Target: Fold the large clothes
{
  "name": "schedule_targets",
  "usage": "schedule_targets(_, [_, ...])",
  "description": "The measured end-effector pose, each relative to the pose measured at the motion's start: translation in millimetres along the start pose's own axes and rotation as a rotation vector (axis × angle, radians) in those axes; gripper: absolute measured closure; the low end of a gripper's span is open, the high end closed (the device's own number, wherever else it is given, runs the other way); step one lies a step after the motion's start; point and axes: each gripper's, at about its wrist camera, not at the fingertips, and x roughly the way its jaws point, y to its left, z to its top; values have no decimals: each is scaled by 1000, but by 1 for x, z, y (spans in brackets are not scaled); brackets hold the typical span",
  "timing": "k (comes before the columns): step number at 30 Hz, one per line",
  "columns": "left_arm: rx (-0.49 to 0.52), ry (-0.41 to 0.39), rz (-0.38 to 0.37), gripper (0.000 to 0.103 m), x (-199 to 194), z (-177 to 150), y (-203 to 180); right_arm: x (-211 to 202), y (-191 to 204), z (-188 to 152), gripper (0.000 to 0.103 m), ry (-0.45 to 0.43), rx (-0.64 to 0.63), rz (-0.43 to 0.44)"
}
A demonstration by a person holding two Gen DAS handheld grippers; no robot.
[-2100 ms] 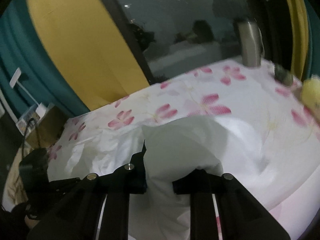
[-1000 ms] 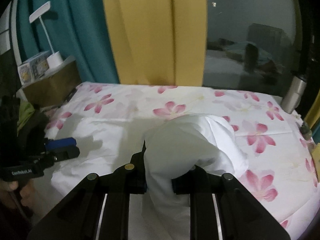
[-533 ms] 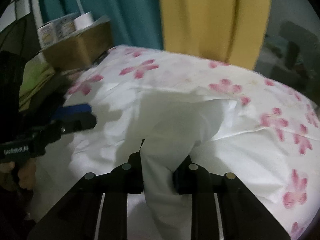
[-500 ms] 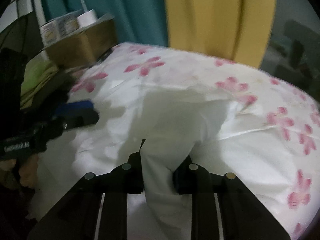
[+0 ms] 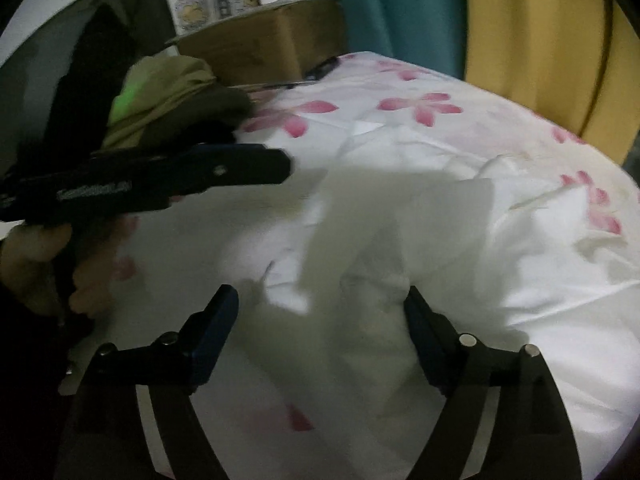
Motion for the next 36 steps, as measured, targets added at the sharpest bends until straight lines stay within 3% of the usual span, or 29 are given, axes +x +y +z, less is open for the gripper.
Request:
schedule_targets(7, [77, -32, -14, 62, -3, 22, -26, -54, 3, -1, 21, -113, -3, -10])
schedule_targets(10, [130, -18, -56, 53, 7, 30, -51, -80, -2, -6, 21, -161, 12, -49])
schedule_targets(14, [200, 42, -142, 51, 36, 34, -85, -112, -18, -17, 21, -231, 55, -109])
schedule_targets(17, [219, 120, -195, 51, 69, 33, -103, -129, -45, -31, 21, -255, 106, -209])
schedule_targets(20, [240, 190, -171, 51, 97, 30, -110, -141, -82, -50, 21, -248, 198, -313])
schedule_targets(25, [218, 232, -156, 51, 125, 34, -99, -146, -139, -81, 21, -221, 383, -376])
schedule_targets(26, [219, 237, -174, 61, 128, 34, -97, -146, -146, -86, 21, -214, 407, -373])
schedule_targets(28, [243, 261, -196, 100, 133, 32, -97, -138, -158, -93, 21, -194, 446, -347])
schedule_targets(32, [250, 194, -206, 101, 110, 36, -98, -121, -167, -91, 21, -191, 480, -277])
schedule_targets(36, [202, 92, -192, 101, 66, 52, -83, -109, -168, -80, 21, -181, 453, -262])
